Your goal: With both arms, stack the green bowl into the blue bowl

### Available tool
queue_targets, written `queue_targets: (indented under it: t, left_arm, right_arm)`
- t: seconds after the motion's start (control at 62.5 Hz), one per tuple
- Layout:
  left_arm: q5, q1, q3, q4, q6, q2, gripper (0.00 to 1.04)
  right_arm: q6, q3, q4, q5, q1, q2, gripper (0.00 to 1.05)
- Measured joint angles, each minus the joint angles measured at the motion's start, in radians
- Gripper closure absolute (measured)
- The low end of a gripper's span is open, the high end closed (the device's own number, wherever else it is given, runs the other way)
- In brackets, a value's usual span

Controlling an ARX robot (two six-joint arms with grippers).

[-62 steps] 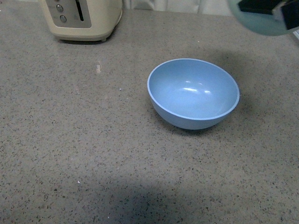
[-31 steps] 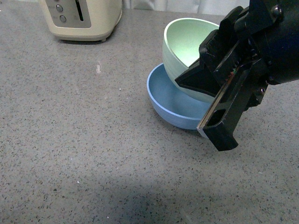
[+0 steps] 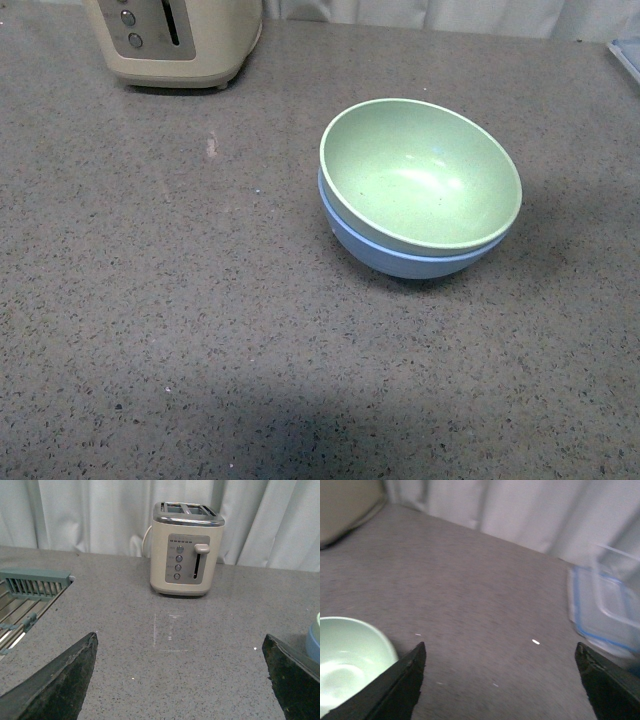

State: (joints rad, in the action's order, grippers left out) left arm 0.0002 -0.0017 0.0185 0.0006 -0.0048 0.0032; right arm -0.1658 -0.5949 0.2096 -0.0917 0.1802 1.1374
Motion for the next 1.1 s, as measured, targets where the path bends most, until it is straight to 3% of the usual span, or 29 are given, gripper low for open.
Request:
queue_targets:
  t: [0.048,0.128,0.192,0.592,1.104]
  left_arm:
    - [0.000,0.000,0.000,0.000,0.000,0.000,0.06]
    - [0.000,0.000,0.000,0.000,0.000,0.000,0.06]
    - [0.000,0.000,0.000,0.000,0.000,0.000,0.06]
    - [0.000,0.000,0.000,0.000,0.000,0.000,0.06]
    - [0.000,0.000,0.000,0.000,0.000,0.000,0.06]
  right_arm:
    - [0.050,0.087,0.058,-0.005,-0.056,-0.083,0.11]
    - [0.108,0.261,0.292,0.073,-0.148,-0.215,0.25]
    - [0.130,0.337,0.375,0.076,-0.173,-0.283,0.36]
    - [0.152,0.489,0.338,0.090,-0.179,-0.478,1.04]
    - [0.155,0.591,0.194,0.090,-0.179,-0.733,1.04]
